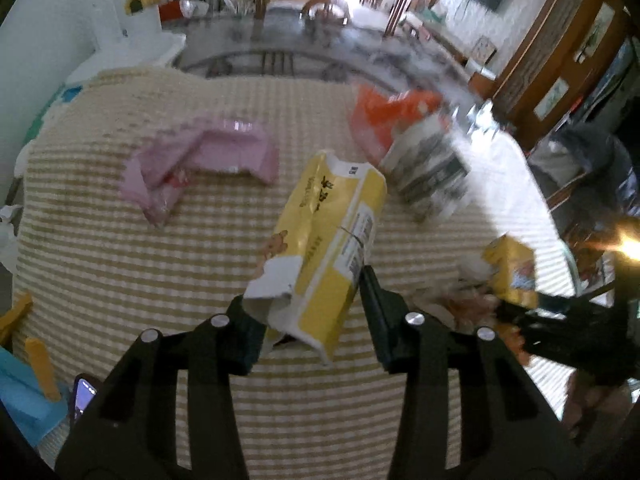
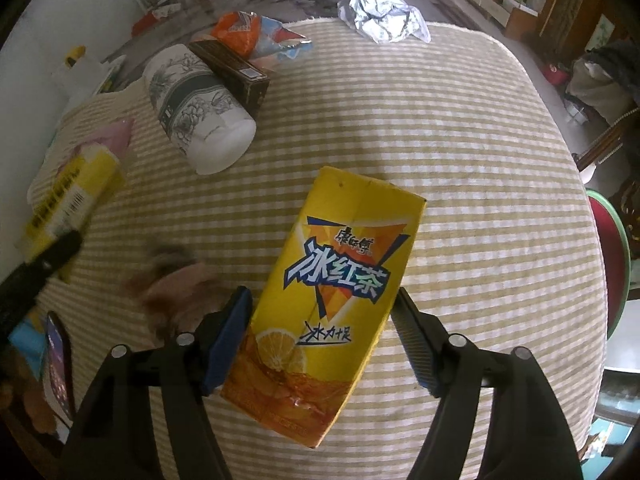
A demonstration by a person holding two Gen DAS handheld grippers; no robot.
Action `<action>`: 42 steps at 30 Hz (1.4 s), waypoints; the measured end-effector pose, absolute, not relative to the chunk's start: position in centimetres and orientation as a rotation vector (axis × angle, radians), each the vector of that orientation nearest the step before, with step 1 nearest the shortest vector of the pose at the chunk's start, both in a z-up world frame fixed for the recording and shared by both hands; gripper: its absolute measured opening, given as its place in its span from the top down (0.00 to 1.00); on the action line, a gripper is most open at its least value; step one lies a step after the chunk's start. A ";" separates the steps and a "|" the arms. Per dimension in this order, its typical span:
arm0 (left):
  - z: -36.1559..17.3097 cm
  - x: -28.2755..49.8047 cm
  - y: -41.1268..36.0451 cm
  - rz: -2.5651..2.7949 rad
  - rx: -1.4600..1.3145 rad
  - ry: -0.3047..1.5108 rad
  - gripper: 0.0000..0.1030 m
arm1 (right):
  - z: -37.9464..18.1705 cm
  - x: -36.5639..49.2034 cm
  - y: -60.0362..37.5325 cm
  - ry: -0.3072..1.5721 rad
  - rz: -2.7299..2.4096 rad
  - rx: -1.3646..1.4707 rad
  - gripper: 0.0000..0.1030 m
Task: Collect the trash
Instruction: 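Carry the tissue pack and iced-tea carton to the red bin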
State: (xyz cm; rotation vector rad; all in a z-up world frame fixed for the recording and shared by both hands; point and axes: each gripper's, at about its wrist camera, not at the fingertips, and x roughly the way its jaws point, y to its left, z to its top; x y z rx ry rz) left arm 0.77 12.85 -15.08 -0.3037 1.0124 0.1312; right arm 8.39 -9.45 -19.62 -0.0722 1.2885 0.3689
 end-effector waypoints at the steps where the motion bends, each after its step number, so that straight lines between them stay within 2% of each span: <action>1: -14.3 0.6 12.7 0.125 -0.307 0.993 0.59 | -19.4 8.3 -9.6 1.279 0.374 -0.063 0.34; 16: -7.2 1.5 8.0 -0.022 -0.288 0.821 0.59 | -13.4 7.3 -16.1 1.137 0.415 0.223 0.34; 21: -6.9 1.7 6.4 -0.050 -0.277 0.820 0.59 | -12.3 6.9 -17.4 1.108 0.414 0.259 0.34; 42: -7.7 1.7 1.8 -0.083 -0.251 0.866 0.59 | -13.8 6.7 -22.2 1.139 0.394 0.334 0.34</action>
